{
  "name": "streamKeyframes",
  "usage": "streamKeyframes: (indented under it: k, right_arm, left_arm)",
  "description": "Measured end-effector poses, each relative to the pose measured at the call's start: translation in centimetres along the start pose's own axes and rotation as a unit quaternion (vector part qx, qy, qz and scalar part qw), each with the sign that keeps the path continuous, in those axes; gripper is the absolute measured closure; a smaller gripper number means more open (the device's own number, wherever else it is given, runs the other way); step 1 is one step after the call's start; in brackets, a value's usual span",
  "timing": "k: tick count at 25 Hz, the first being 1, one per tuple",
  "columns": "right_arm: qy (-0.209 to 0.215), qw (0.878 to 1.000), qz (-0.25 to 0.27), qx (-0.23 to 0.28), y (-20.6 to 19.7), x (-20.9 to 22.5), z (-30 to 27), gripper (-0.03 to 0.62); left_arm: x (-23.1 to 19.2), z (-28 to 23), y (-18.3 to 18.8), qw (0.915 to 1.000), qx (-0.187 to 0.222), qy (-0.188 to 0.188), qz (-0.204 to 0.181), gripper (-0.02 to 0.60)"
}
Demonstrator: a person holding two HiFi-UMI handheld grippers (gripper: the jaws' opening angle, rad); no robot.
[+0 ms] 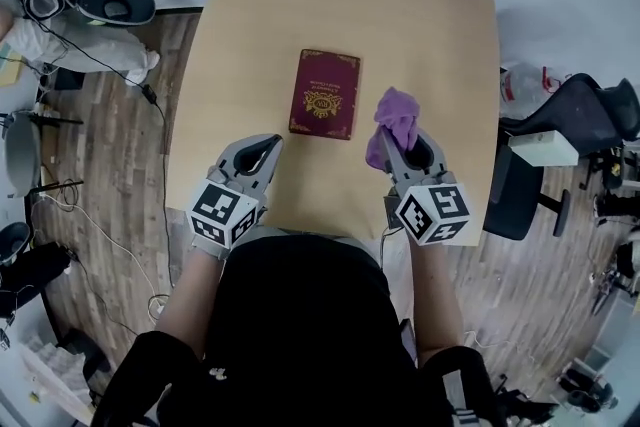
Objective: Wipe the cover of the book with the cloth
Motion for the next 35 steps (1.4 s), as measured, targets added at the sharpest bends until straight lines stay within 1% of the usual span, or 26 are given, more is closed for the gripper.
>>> streamKeyframes:
  k: [4,8,11,17,19,22,24,28,31,35]
  right_arm:
    - [-0.015,1.0,-0.011,-0.02,-0.4,1.8,-3.0,0.436]
    - [-0.029,0.999,-0.016,-0.038,-0.8,3.4,-6.6,0.437]
    - [-0.033,0.998,-0.019,-0.053,-1.3,4.7,-9.1,0.436]
    - [-0.043,0.994,-0.034,-0.091,-3.5,8.1,-14.0,0.437]
    - [-0.051,0.993,-0.04,-0.103,-4.3,9.4,-15.2,0.437]
    - [-0.064,0.989,-0.054,-0.121,-5.6,11.4,-16.7,0.437]
    - [-0.07,0.987,-0.065,-0.128,-6.4,12.5,-17.5,0.437]
    - [-0.079,0.984,-0.071,-0.146,-7.7,14.3,-19.1,0.437]
    - [-0.075,0.982,-0.07,-0.157,-8.4,15.2,-20.4,0.437]
    - [-0.076,0.98,-0.058,-0.175,-8.8,15.9,-22.2,0.437]
  left_arm:
    - [-1.5,-3.0,-1.7,0.9994,-0.025,-0.023,-0.001,0.563]
    - [-2.9,-6.1,-3.4,0.9982,-0.046,-0.037,-0.011,0.563]
    - [-3.8,-8.1,-4.8,0.997,-0.063,-0.045,-0.004,0.563]
    - [-4.8,-11.2,-7.0,0.9934,-0.098,-0.059,0.004,0.563]
    - [-5.1,-12.1,-7.6,0.9923,-0.108,-0.06,0.012,0.563]
    - [-5.5,-13.2,-8.6,0.9897,-0.124,-0.058,0.04,0.563]
    - [-5.7,-13.9,-9.2,0.9882,-0.134,-0.055,0.05,0.563]
    - [-5.8,-15.0,-10.3,0.9854,-0.154,-0.051,0.052,0.563]
    - [-5.6,-15.6,-10.9,0.9833,-0.168,-0.047,0.051,0.563]
    - [-5.5,-16.3,-11.6,0.982,-0.179,-0.04,0.045,0.563]
Point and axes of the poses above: the fingertips, and each gripper's own axes: z backward along the fingers, x to its right, y out of its top, the point moved 9 cm from there along z, backward along the fingers, and after that the axes turned 13 degrees about y, right-handed, at the moved point
